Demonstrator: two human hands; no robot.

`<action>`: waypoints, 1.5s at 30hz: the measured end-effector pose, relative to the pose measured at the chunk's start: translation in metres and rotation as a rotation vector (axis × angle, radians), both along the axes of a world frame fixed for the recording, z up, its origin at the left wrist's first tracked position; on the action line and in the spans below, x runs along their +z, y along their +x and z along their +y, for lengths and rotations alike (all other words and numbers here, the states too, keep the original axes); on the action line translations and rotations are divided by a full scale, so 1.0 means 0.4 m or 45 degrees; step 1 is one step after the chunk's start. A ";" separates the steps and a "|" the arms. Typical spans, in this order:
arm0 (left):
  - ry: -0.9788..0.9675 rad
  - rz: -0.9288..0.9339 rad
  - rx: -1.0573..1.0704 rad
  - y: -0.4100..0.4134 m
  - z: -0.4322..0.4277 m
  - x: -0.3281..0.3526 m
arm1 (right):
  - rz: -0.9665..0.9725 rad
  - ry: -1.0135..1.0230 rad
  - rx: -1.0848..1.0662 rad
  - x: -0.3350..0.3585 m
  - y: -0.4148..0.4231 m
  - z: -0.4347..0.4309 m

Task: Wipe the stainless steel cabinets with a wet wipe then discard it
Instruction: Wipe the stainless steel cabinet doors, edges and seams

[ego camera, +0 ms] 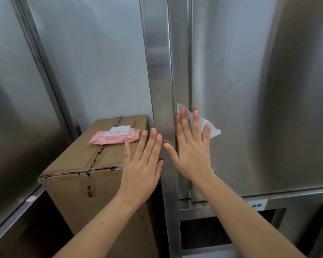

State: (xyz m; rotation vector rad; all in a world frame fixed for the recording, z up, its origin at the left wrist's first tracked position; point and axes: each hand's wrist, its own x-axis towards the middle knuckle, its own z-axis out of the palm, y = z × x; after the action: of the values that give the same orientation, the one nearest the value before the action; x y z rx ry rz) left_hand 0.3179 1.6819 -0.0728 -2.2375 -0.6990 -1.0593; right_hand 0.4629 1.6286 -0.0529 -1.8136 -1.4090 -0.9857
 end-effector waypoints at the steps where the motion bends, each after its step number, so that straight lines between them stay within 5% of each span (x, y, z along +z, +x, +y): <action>1: 0.007 0.005 0.007 0.001 -0.002 -0.012 | -0.015 0.008 0.004 0.011 0.004 0.002; 13: -0.004 0.050 0.048 -0.005 -0.007 -0.085 | -0.051 -0.195 -0.061 -0.291 0.008 -0.026; 23: -0.121 0.036 0.003 0.000 -0.013 -0.097 | -0.006 -0.039 -0.030 -0.248 0.011 0.012; 45: -0.119 0.017 -0.019 -0.002 -0.024 -0.107 | 0.341 -0.504 -0.063 -0.504 -0.068 -0.090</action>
State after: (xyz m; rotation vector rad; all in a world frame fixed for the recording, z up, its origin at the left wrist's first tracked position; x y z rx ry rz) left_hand 0.3172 1.6724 -0.1155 -2.3305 -0.7415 -1.0371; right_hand 0.4356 1.5925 -0.2545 -2.1792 -1.4669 -0.4803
